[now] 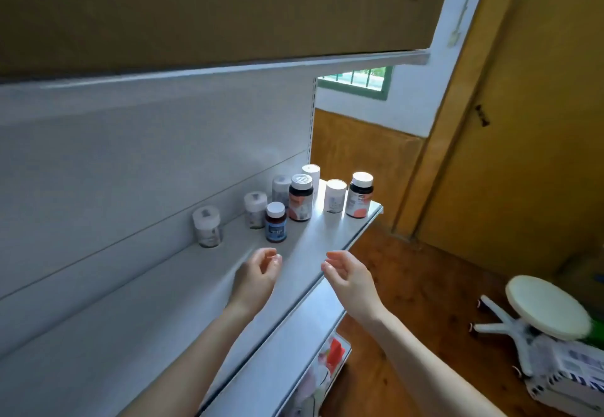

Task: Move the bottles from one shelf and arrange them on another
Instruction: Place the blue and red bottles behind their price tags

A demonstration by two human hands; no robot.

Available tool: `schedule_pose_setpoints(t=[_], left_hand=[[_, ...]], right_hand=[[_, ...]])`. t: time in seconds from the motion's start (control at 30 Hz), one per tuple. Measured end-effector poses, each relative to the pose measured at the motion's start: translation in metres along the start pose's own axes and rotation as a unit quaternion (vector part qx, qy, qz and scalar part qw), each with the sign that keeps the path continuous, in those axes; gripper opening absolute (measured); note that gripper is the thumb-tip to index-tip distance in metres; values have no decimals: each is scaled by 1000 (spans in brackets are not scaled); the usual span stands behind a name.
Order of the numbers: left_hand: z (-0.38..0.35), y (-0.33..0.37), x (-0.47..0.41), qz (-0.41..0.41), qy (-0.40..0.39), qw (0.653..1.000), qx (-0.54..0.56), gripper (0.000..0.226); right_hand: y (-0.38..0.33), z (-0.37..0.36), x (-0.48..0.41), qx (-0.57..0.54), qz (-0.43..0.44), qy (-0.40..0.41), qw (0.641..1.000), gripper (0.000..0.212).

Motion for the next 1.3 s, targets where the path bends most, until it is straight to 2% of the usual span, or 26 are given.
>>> schedule_pose_setpoints(t=[0.17, 0.33, 0.4, 0.5, 0.6, 0.83, 0.97, 1.07, 1.3], left_hand=[[-3, -24, -51, 55, 39, 997, -33, 29], [-9, -32, -96, 101, 59, 992, -48, 43], [-11, -35, -109, 109, 66, 991, -47, 40], [-18, -41, -120, 121, 78, 989, -18, 34], [-18, -39, -121, 112, 103, 988, -21, 28], [10, -20, -85, 71, 204, 975, 43, 15], [29, -5, -53, 64, 253, 958, 122, 15], [49, 2, -22, 69, 296, 943, 135, 22], [100, -4, 72, 90, 390, 905, 144, 22]], right_hand=[[19, -10, -70, 16, -4, -67, 998, 35], [26, -42, -140, 12, 7, -162, 987, 42], [30, -56, -159, 3, 4, -199, 980, 39], [37, -77, -177, -16, 19, -241, 970, 22], [40, -88, -184, -41, 34, -271, 961, 25], [-2, -71, -174, -145, 85, -305, 937, 9], [-33, -73, -163, -174, 88, -338, 921, 4], [-56, -89, -145, -186, 96, -370, 905, 5], [-105, -158, -76, -174, 130, -461, 860, 8]])
Point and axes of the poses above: each hand's wrist, its own x-axis away from the middle knuckle, its own z-axis out of the back of the hand, y = z × x, the point moved 8 cm from there along -x, towards the middle knuckle, and after that the axes turned 7 degrees about -y, right-handed, at the moved point
